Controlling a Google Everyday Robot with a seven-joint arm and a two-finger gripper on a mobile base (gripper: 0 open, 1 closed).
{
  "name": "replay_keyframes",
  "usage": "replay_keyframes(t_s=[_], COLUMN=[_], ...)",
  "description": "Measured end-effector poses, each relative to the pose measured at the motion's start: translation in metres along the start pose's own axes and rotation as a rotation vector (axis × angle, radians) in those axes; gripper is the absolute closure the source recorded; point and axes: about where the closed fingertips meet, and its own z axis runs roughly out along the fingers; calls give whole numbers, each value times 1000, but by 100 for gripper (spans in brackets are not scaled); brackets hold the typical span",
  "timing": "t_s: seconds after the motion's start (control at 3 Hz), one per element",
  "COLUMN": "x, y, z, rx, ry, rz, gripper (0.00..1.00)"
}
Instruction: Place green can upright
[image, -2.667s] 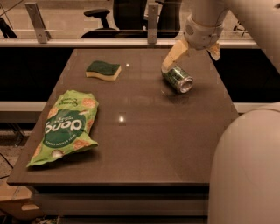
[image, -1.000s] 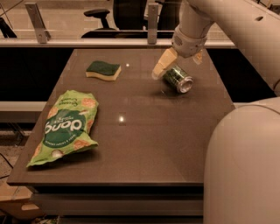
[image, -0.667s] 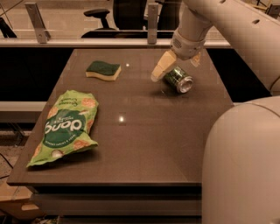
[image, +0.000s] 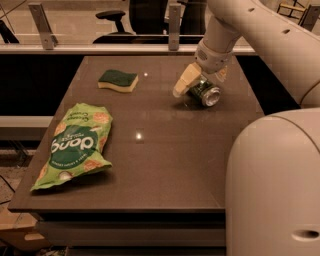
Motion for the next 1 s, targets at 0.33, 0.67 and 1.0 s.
replay_keyframes(t_s=[0.33,0.67,1.0], x=[3,8,9], y=[1,4,6], z=[4,8,10], rx=[-11,-22,-28], ry=[13,26,29], rz=[1,1,-1], gripper=[0,18,41])
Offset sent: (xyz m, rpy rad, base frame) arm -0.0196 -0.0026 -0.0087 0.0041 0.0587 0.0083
